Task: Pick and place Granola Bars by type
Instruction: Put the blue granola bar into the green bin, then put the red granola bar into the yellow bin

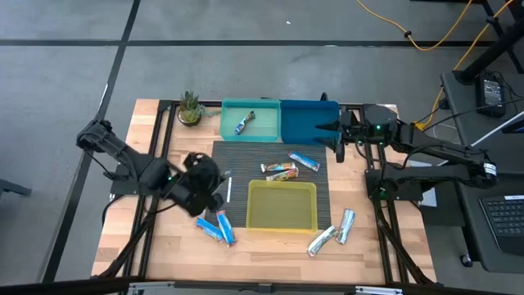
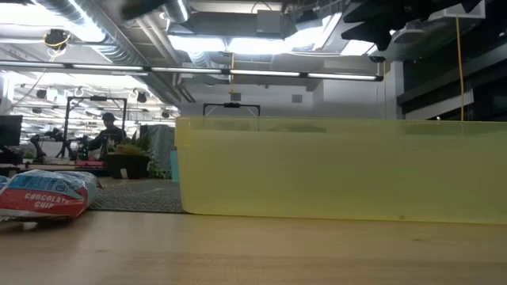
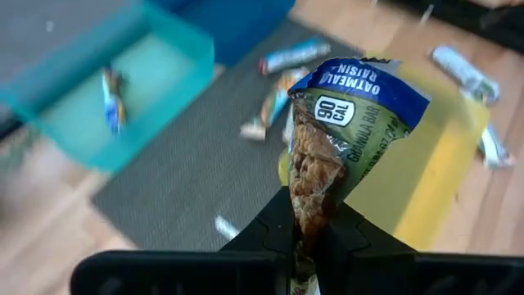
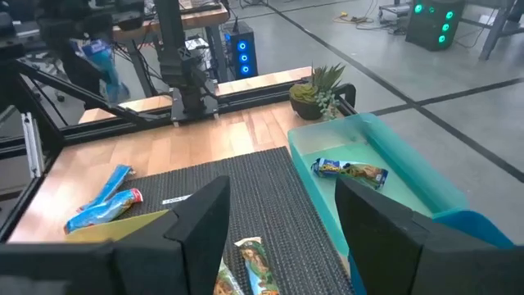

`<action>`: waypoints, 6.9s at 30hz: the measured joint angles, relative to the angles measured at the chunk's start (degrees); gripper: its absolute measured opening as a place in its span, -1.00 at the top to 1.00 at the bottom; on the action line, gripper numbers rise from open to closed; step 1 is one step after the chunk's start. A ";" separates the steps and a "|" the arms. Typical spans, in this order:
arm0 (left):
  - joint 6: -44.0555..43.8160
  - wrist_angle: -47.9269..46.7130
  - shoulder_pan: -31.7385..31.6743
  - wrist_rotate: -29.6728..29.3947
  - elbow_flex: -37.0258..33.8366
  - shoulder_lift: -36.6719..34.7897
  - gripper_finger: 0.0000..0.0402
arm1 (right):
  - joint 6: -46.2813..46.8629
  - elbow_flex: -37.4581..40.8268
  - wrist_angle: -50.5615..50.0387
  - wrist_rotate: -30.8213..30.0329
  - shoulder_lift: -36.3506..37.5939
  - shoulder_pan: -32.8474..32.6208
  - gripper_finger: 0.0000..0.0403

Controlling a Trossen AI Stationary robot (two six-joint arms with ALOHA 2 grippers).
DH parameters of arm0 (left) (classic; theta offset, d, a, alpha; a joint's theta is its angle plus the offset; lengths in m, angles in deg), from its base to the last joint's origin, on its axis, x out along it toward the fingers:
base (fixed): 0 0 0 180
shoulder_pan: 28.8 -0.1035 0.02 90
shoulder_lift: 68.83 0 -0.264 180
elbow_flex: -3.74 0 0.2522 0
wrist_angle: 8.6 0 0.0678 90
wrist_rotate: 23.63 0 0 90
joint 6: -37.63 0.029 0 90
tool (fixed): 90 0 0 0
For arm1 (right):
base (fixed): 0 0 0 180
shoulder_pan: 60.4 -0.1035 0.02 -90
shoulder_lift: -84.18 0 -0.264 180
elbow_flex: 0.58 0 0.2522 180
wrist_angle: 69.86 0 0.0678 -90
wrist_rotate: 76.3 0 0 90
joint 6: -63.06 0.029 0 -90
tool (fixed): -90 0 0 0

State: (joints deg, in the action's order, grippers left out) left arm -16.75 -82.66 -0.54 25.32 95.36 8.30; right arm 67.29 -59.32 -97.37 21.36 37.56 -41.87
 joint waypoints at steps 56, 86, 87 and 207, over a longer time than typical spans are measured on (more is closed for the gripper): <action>47.16 51.02 -30.26 18.03 0.09 0.00 0.91 | -1.49 -28.50 20.36 23.98 -38.22 0.03 -0.62; 47.49 54.65 -30.25 18.21 0.09 0.00 0.83 | -1.60 -28.48 22.94 23.91 -38.22 0.01 0.54; 47.49 54.65 -30.24 18.22 0.09 0.00 0.80 | -1.60 -28.48 22.97 23.91 -38.22 0.01 0.55; 39.93 50.23 -15.86 10.16 0.09 -0.98 -0.06 | -21.05 -59.52 -33.63 3.98 -77.48 12.53 0.23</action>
State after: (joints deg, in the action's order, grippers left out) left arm 23.18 -32.43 -16.39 35.48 95.45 7.31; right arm 46.25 -118.83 -131.00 25.34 -39.92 -29.33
